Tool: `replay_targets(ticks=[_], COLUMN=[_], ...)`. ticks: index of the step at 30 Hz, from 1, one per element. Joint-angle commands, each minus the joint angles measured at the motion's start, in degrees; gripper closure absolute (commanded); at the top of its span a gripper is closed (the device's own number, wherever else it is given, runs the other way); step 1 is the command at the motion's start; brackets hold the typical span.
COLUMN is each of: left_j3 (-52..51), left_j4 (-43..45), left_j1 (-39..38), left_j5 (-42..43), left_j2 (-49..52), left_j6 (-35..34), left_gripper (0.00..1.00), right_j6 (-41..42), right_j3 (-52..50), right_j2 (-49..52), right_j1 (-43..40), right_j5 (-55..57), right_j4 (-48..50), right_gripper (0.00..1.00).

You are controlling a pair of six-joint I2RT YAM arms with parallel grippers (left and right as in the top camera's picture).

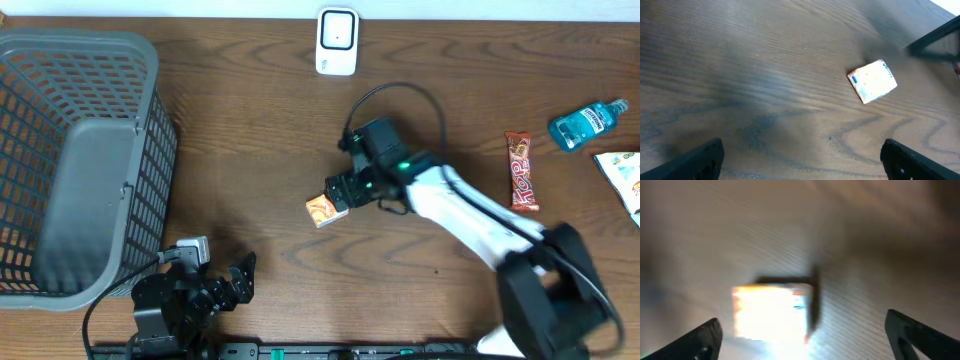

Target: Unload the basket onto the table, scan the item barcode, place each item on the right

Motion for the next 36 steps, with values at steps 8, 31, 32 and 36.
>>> replay_targets(ticks=[8,31,32,36], left_j3=[-0.09,-0.09,-0.09,-0.09], left_j4=[-0.35,-0.35,-0.35,-0.35], left_j1=[0.31,0.31,0.31,0.31], left_j5=[0.74,0.72,0.74,0.72], left_j2=[-0.31,-0.31,-0.31,-0.31], left_j6=[-0.55,-0.55,-0.55,-0.55], left_gripper=[0.00,0.00,0.00,0.00], right_j6=[36.68,64.65,65.35,67.38], right_j3=[0.04,-5.44,-5.44,-5.53], right_j2=[-5.90,4.55,4.81,5.95], right_j1=[1.70,8.70,8.94,9.44], right_j5=[-10.93,7.41,8.63,9.11], right_j4=[-5.16,1.60,1.75,1.70], right_gripper=[0.01,0.26,0.28,0.52])
